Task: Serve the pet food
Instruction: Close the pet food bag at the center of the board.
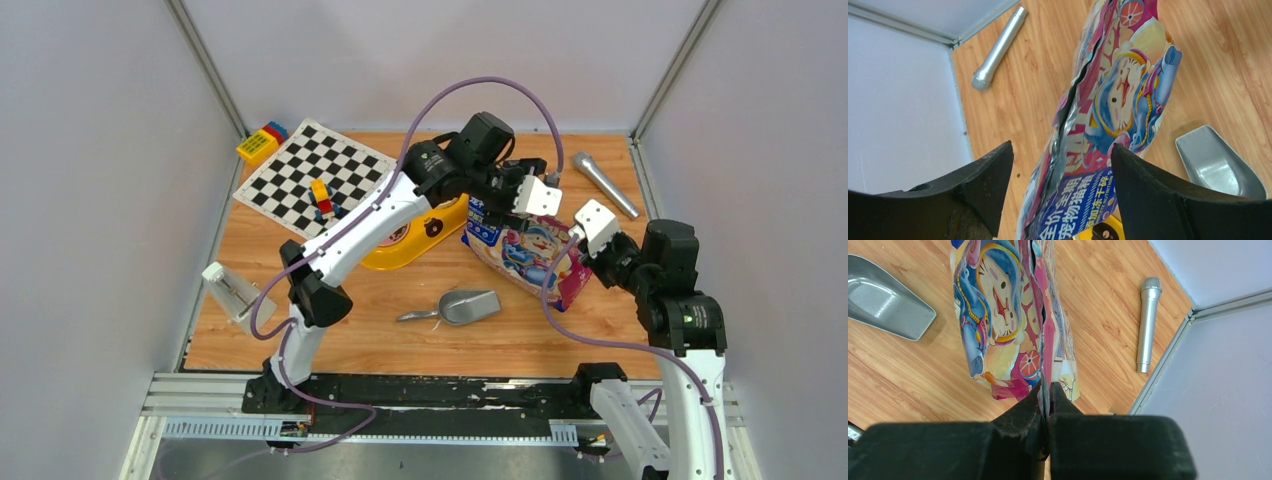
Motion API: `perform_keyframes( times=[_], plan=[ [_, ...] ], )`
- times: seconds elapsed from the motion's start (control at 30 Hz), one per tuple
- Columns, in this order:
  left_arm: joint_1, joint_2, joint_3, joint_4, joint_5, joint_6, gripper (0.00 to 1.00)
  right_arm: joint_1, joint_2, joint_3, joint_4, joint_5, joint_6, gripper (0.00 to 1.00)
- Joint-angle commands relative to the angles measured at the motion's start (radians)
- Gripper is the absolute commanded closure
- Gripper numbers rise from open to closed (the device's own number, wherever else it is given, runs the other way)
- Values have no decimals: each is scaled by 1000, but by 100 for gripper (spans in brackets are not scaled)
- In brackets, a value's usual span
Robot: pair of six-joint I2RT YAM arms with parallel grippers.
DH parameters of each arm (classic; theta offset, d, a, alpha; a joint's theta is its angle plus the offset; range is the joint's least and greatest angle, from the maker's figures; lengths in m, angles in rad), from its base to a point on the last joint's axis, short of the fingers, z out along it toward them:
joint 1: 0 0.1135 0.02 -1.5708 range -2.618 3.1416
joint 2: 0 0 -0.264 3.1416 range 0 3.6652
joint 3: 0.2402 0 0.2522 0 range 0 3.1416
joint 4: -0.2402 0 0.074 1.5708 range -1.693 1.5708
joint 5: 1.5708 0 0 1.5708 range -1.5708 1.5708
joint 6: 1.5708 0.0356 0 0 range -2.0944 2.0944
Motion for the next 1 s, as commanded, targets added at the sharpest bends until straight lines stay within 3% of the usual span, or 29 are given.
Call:
perform_keyframes(
  times=[0.0,0.1,0.2,0.37,0.43,0.67,0.73,0.77,0.83,0.97],
  plan=[
    [-22,33,49,30,-3,11,23,4,-14,28,60,-90,33,100],
    [-28,48,51,48,-15,5,24,4,-16,43,50,-99,35,100],
    [-28,58,44,68,-35,0,33,4,-18,56,37,-109,35,100],
    [-28,66,43,97,-53,-27,90,4,-17,65,26,-124,35,100],
    [-28,69,47,113,-64,-44,100,4,-15,67,25,-123,33,100],
    [-27,67,81,85,-17,-62,100,5,-7,79,18,-125,29,100],
    [-26,63,99,64,25,-66,70,5,-8,80,17,-128,29,100],
    [-27,64,105,55,62,-69,44,5,-7,79,17,-130,29,100],
    [-27,71,128,32,117,-83,23,4,-6,77,18,-132,29,100],
    [-27,99,174,33,190,-117,18,5,-8,75,20,-143,30,100]
  ],
)
